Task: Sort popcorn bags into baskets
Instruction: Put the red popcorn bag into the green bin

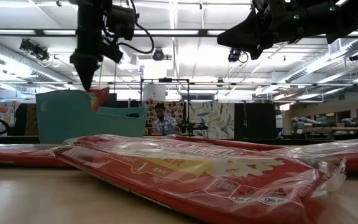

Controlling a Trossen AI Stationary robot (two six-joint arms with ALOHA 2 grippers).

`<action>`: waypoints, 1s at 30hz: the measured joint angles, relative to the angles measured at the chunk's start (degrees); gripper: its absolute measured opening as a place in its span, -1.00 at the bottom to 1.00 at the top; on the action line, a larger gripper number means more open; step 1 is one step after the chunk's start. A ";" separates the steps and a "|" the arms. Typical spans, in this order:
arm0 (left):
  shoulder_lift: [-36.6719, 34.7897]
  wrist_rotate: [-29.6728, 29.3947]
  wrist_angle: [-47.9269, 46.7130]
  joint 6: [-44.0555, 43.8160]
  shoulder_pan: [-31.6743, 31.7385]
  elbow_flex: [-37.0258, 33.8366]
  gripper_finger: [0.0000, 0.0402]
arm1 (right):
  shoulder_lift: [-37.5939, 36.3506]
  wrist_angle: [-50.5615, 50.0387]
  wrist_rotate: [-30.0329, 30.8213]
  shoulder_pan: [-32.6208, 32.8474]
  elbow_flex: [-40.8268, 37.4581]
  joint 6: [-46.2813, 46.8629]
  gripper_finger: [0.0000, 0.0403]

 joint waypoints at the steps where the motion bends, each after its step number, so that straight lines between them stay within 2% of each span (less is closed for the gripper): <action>1: 0.40 -0.13 0.87 0.50 0.35 0.00 -1.00 | 0.00 -0.04 0.00 0.00 0.00 -0.01 -0.67; 14: 2.30 0.36 11.13 9.12 8.03 -0.04 -1.00 | 0.00 -0.02 -0.29 0.00 0.00 0.00 -0.67; 19: 2.41 4.24 12.79 11.24 10.66 -0.04 -1.00 | 0.00 -0.02 -0.35 0.00 0.00 0.00 -0.67; 23: 3.96 6.07 13.10 12.09 11.34 -0.07 -1.00 | 0.00 -0.02 -0.42 0.00 0.00 0.00 -0.67; 30: 7.89 5.89 15.41 12.75 10.97 -0.07 -0.91 | 0.00 -0.01 -0.42 0.20 0.00 0.01 -0.67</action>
